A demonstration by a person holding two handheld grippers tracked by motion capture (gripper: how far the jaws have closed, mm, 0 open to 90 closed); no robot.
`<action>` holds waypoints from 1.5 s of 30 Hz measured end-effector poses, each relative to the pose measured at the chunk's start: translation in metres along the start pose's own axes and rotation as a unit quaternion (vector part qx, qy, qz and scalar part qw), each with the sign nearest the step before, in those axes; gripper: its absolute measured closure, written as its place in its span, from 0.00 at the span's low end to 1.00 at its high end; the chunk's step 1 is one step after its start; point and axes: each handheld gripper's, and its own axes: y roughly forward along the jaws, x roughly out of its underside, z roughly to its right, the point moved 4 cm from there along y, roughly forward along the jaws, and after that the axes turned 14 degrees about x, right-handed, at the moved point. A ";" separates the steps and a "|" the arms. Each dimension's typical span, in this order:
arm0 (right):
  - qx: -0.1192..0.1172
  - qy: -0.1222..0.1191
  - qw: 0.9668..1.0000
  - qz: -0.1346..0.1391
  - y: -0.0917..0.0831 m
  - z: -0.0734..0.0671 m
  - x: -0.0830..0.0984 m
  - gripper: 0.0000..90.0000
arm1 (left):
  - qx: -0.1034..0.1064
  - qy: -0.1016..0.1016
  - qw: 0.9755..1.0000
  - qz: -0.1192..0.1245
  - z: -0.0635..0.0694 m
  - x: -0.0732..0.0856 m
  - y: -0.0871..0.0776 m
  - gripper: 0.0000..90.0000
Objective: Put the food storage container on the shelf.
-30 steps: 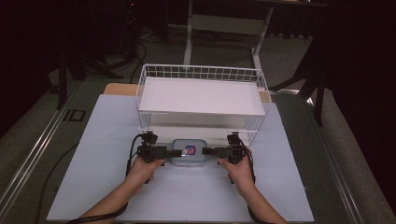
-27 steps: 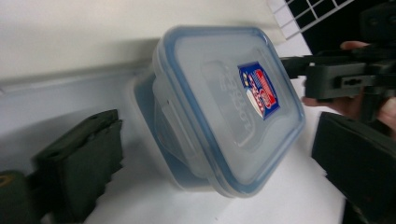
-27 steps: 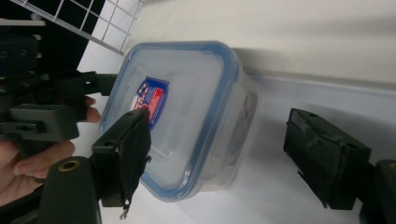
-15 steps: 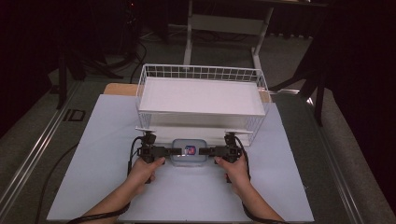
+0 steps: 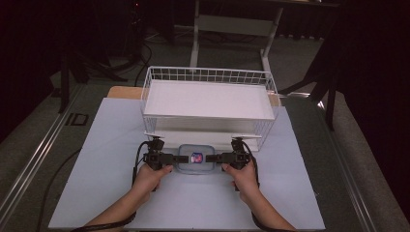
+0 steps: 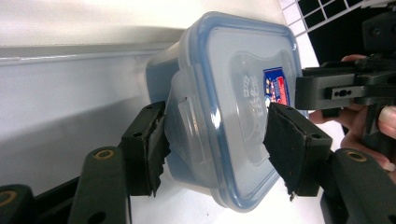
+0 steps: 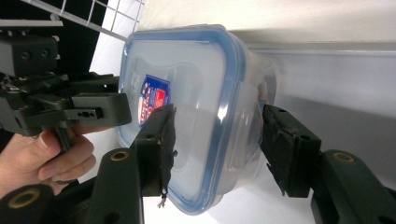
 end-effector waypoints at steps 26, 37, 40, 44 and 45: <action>0.022 -0.091 0.992 0.088 -0.033 -0.015 0.004 0.53 | -0.024 0.073 0.996 0.034 0.035 -0.004 -0.003 0.50; 0.017 -0.083 0.988 0.128 -0.038 -0.004 -0.020 0.53 | -0.026 0.099 0.993 0.056 0.035 -0.031 0.008 0.51; 0.013 -0.073 0.989 0.129 -0.035 0.000 -0.024 0.53 | -0.031 0.093 0.993 0.063 0.033 -0.036 0.011 0.51; 0.015 -0.071 0.988 0.133 -0.032 0.005 -0.028 0.53 | -0.028 0.098 0.993 0.062 0.026 -0.039 0.015 0.51; 0.016 -0.071 0.989 0.131 -0.031 0.005 -0.029 0.53 | -0.027 0.099 0.993 0.063 0.024 -0.040 0.016 0.51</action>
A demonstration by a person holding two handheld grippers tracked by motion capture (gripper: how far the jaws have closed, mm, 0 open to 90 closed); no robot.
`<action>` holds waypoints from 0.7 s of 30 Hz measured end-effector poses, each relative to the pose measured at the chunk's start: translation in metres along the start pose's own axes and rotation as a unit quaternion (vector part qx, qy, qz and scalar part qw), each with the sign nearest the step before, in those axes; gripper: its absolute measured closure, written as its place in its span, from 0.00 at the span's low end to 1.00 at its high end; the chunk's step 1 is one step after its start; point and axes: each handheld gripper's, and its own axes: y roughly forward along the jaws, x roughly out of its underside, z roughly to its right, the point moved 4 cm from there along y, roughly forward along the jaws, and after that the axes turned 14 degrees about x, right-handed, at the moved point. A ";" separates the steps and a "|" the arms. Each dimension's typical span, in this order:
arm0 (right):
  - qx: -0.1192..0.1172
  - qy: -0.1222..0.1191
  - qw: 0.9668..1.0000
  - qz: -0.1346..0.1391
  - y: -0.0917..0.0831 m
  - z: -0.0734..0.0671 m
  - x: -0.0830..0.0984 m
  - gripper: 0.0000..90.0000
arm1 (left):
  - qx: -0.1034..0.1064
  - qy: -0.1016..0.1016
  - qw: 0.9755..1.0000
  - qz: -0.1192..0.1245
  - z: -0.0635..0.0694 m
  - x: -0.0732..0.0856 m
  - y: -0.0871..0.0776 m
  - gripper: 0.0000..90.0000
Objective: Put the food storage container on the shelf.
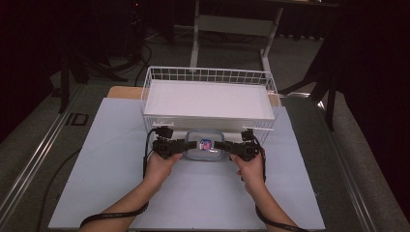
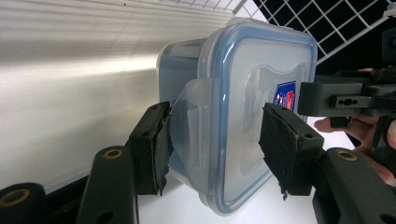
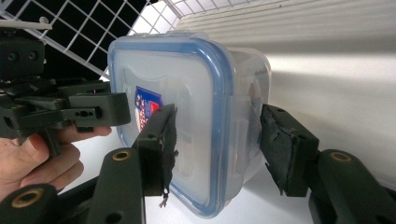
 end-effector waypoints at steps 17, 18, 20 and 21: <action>0.020 0.000 1.000 -0.002 0.023 0.010 -0.003 0.52 | -0.002 -0.020 1.000 0.001 -0.022 0.003 0.010 0.50; 0.015 0.004 1.000 -0.003 0.024 0.011 -0.003 0.52 | -0.002 -0.021 1.000 0.002 -0.023 0.002 0.010 0.50; 0.017 0.005 1.000 0.003 0.024 0.012 -0.004 0.52 | -0.001 -0.015 1.000 0.004 -0.022 0.000 0.011 0.50; 0.015 0.005 1.000 0.004 0.024 0.013 -0.005 0.52 | -0.001 -0.013 1.000 0.004 -0.023 0.000 0.011 0.50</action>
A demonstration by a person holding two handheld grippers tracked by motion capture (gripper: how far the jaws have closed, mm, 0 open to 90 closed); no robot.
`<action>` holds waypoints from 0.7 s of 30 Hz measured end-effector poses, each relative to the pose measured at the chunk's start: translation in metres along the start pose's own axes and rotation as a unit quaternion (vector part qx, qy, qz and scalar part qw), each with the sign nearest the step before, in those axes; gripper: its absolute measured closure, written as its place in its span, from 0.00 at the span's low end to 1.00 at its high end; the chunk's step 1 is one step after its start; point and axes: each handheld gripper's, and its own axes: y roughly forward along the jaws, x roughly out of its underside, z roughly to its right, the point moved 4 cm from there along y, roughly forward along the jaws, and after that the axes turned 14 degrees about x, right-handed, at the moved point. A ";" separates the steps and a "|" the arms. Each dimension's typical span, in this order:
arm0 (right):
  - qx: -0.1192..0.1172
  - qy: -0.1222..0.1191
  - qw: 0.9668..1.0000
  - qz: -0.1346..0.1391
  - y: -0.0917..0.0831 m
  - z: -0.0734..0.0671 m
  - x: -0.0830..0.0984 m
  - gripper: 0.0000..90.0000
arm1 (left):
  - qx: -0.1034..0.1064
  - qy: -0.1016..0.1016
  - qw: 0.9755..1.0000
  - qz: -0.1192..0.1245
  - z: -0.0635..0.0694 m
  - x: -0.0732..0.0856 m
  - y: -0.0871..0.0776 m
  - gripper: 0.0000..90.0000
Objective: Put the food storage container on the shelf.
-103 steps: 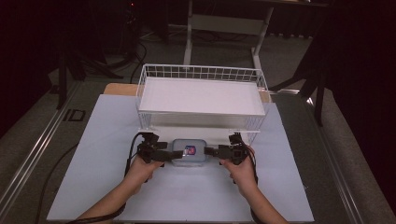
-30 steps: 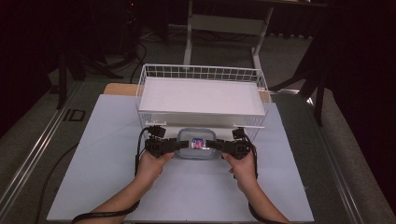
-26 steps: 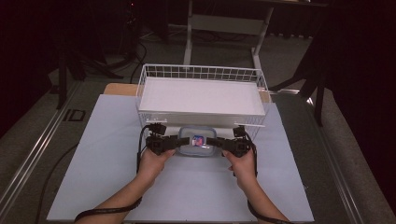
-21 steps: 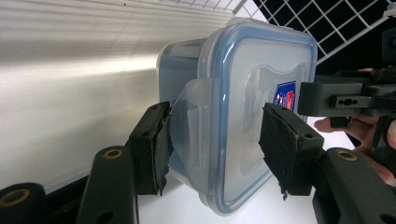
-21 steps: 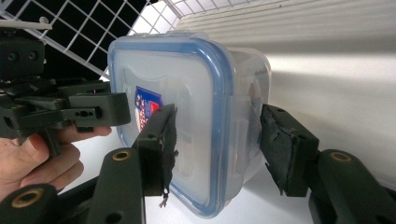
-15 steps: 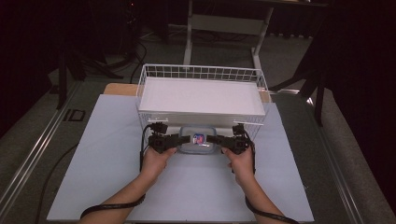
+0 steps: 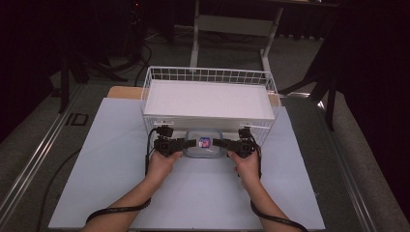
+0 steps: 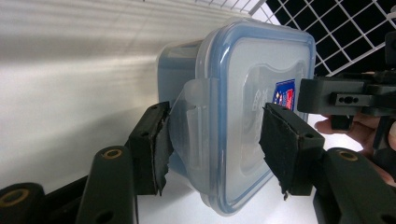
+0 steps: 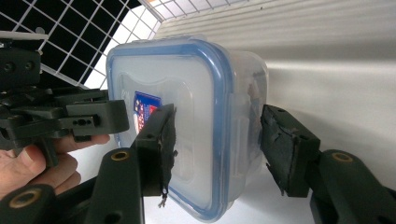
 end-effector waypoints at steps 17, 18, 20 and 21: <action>0.009 0.012 1.000 0.011 0.008 0.006 -0.008 0.47 | 0.006 0.024 1.000 0.018 -0.008 -0.006 0.008 0.44; 0.013 0.014 1.000 0.014 0.009 0.006 -0.009 0.47 | 0.004 0.023 1.000 0.020 -0.008 -0.006 0.008 0.43; 0.014 0.014 1.000 0.015 0.010 0.006 -0.009 0.47 | 0.006 0.016 1.000 0.024 -0.009 -0.006 0.009 0.42; 0.014 0.016 1.000 0.016 0.010 0.007 -0.009 0.46 | 0.006 0.012 1.000 0.023 -0.010 -0.007 0.009 0.42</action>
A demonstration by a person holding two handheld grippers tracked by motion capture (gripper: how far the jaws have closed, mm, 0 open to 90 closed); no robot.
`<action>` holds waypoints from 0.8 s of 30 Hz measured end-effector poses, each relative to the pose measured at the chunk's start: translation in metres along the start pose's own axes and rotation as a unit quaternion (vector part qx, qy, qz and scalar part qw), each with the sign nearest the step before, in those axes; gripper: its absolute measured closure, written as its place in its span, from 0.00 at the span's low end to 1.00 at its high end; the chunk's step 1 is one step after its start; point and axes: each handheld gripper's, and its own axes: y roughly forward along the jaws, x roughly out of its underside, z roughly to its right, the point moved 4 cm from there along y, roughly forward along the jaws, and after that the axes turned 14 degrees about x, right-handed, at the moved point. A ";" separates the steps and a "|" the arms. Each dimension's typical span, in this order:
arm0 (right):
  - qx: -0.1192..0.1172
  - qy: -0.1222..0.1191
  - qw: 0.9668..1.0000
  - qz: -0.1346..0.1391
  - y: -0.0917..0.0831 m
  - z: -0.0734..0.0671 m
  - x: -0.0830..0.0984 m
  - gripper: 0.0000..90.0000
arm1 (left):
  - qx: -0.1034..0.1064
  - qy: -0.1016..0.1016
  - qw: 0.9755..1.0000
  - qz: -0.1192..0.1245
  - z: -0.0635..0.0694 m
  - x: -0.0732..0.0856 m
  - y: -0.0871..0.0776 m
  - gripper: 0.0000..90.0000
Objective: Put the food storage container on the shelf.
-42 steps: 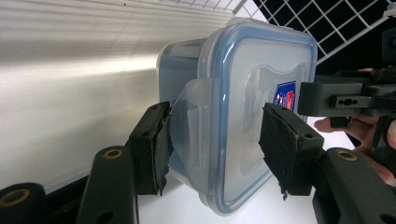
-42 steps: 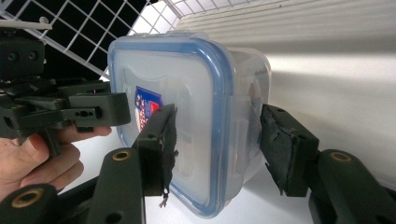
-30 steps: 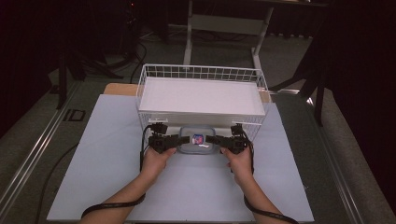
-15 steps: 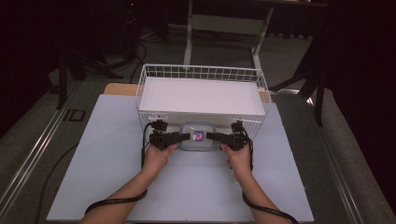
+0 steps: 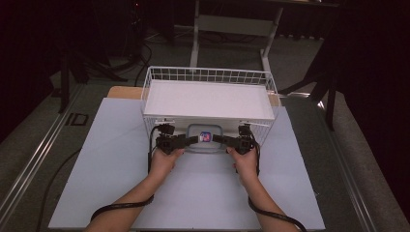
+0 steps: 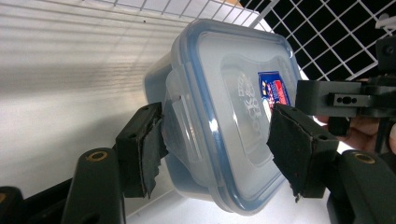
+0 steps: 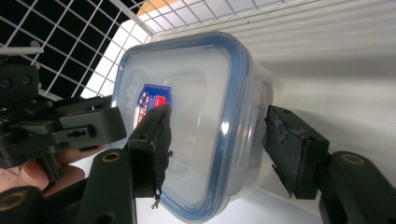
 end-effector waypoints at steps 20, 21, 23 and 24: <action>0.033 -0.008 0.999 0.022 0.003 0.000 -0.002 0.45 | -0.005 0.007 1.000 -0.002 0.002 0.001 -0.005 0.42; 0.033 -0.005 0.999 0.023 0.002 0.001 -0.002 0.45 | -0.006 0.001 1.000 -0.004 0.003 0.002 -0.005 0.42; 0.028 -0.002 0.999 0.024 0.001 0.000 0.000 0.44 | -0.006 0.008 1.000 -0.007 0.005 0.005 -0.009 0.42; 0.023 0.000 1.000 0.018 0.000 -0.001 0.001 0.44 | -0.006 0.009 1.000 -0.005 0.006 0.006 -0.010 0.42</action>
